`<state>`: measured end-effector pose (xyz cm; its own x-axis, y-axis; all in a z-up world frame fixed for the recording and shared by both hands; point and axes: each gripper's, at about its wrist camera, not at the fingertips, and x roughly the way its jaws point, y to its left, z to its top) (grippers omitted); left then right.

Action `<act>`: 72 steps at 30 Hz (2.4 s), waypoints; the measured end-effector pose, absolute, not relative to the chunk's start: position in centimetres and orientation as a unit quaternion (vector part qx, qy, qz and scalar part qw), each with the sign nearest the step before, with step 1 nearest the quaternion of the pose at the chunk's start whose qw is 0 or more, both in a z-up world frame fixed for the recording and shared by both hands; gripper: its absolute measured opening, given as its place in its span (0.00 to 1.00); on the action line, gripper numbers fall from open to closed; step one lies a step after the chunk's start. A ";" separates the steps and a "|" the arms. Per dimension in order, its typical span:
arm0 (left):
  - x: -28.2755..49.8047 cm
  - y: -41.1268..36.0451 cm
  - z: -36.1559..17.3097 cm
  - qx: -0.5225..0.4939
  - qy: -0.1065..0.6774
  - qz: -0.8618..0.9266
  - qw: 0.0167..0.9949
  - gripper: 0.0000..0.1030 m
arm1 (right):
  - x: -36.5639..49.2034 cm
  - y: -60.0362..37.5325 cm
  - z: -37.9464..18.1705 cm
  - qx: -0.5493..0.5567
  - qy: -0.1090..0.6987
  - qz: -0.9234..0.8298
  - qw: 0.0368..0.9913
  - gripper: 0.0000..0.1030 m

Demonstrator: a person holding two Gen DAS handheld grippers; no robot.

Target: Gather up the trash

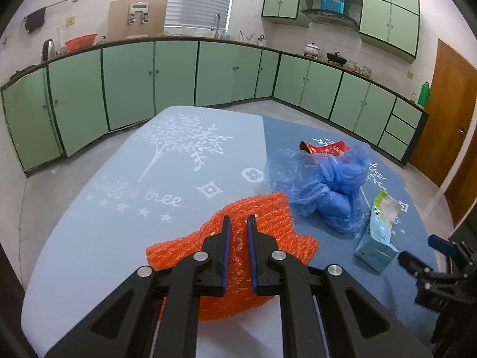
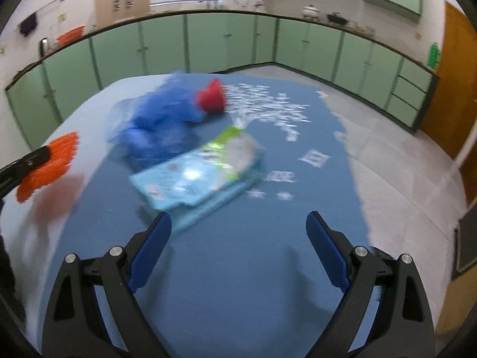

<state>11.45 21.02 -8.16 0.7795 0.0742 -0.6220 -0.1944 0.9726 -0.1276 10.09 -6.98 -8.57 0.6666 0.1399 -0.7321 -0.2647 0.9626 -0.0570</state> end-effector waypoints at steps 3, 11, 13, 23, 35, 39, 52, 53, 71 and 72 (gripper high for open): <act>11.5 20.4 -8.3 -0.091 0.326 0.066 0.939 0.10 | 10.2 -8.8 -8.5 -0.058 0.396 0.094 0.912 0.87; 11.9 20.1 -8.4 -0.087 0.326 0.063 0.939 0.10 | 9.9 -5.3 -7.5 -0.007 0.379 0.152 0.913 0.87; 11.8 20.5 -8.3 -0.086 0.327 0.067 0.939 0.10 | 10.2 -3.1 -7.6 -0.017 0.376 0.159 0.913 0.87; 12.1 21.5 -8.7 -0.093 0.330 0.075 0.936 0.10 | 12.1 -1.9 -9.3 -0.071 0.401 0.096 0.908 0.87; 12.8 18.3 -8.9 -0.082 0.335 0.039 0.938 0.11 | 10.1 -9.1 -9.4 -0.009 0.408 0.068 0.911 0.87; 12.8 17.8 -8.8 -0.077 0.336 0.034 0.938 0.11 | 10.9 -7.9 -10.0 0.004 0.405 0.084 0.910 0.87; 13.2 16.0 -8.5 -0.066 0.338 0.022 0.939 0.11 | 13.0 -7.1 -10.6 -0.018 0.435 0.093 0.895 0.47; 13.2 15.8 -8.5 -0.066 0.337 0.020 0.939 0.11 | 12.8 -7.3 -10.5 -0.017 0.434 0.098 0.895 0.44; 12.7 9.4 -5.8 -0.050 0.311 -0.036 0.948 0.11 | 8.9 -14.3 -4.1 0.005 0.368 0.102 0.924 0.44; 12.7 8.7 -5.6 -0.048 0.309 -0.042 0.949 0.11 | 8.6 -15.1 -3.7 0.007 0.364 0.098 0.926 0.44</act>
<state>12.73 8.70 -5.56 0.8051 -0.1093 -0.5830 0.0503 0.9919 -0.1164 8.57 -15.11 -3.71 0.7161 0.1859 -0.6727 -0.1755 0.9809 0.0842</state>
